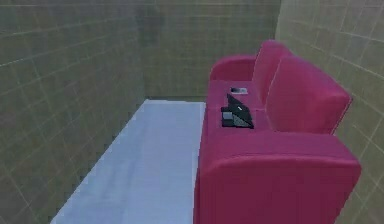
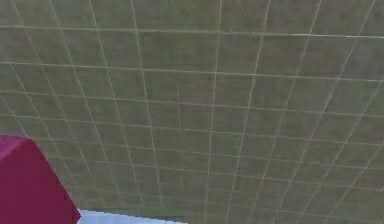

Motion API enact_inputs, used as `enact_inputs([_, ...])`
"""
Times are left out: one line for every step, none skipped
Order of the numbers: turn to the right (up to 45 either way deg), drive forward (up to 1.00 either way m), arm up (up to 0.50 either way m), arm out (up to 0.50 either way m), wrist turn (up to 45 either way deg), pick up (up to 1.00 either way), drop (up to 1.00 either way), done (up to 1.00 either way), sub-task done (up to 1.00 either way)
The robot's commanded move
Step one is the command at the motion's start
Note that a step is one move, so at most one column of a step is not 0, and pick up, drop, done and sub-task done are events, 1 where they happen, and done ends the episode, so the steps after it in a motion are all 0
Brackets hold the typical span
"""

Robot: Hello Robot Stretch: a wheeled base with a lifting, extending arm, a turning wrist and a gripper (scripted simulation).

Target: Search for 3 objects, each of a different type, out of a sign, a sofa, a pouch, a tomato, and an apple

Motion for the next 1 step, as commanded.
enact_inputs([15.0, 0.00, 0.00, 0.00, 0.0, 0.00, 0.00, 0.00, 0.00])
